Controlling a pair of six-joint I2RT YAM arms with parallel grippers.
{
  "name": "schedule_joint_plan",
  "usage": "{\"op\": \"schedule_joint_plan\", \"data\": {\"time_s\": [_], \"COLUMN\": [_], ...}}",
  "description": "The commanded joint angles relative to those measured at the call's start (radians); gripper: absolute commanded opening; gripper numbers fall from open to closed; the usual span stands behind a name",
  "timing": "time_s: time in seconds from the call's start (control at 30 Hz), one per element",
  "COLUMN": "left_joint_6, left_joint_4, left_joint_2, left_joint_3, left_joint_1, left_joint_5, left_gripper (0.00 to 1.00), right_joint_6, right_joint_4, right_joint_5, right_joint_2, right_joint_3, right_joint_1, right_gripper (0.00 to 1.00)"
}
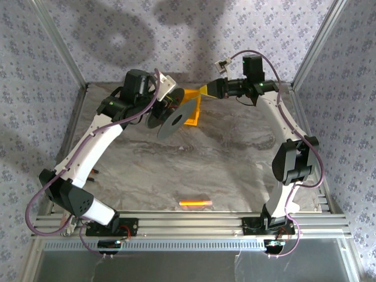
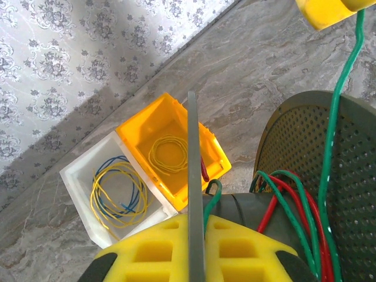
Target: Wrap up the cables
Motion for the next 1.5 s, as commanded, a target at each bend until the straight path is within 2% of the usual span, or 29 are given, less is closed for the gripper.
{"op": "schedule_joint_plan", "data": {"time_s": [0.0, 0.03, 0.13, 0.23, 0.37, 0.5, 0.6, 0.9, 1.47], "left_joint_6": [0.01, 0.01, 0.009, 0.01, 0.011, 0.01, 0.009, -0.005, -0.011], "left_joint_4": [0.081, 0.081, 0.084, 0.083, 0.087, 0.098, 0.108, 0.121, 0.103], "left_joint_2": [-0.044, -0.044, -0.045, -0.046, -0.045, -0.046, -0.041, -0.034, -0.053], "left_joint_3": [0.024, 0.024, 0.026, 0.028, 0.027, 0.022, 0.018, 0.004, 0.007], "left_joint_1": [-0.005, -0.005, -0.004, -0.005, -0.003, -0.004, -0.004, -0.005, -0.005], "left_joint_5": [0.002, 0.001, 0.0, 0.0, -0.006, -0.015, -0.016, -0.006, 0.014], "left_gripper": [0.0, 0.0, 0.0, 0.0, 0.0, 0.0, 0.0, 0.0, 0.0], "right_joint_6": [-0.031, -0.031, -0.022, 0.028, 0.124, 0.189, 0.196, 0.185, 0.138], "right_joint_4": [-0.047, -0.051, -0.052, -0.012, 0.064, 0.111, 0.119, 0.146, 0.094], "right_joint_5": [-0.018, -0.02, -0.021, -0.031, -0.056, -0.068, -0.072, -0.055, 0.028], "right_joint_2": [-0.013, -0.011, -0.008, -0.008, -0.022, -0.06, -0.091, -0.145, -0.098], "right_joint_3": [0.028, 0.03, 0.029, 0.01, -0.034, -0.09, -0.125, -0.162, -0.158], "right_joint_1": [-0.013, -0.014, -0.015, -0.019, -0.019, -0.009, 0.0, 0.014, -0.035], "right_gripper": [0.32, 0.42, 0.63, 0.72, 0.77, 0.77, 0.73, 0.48, 0.48]}}
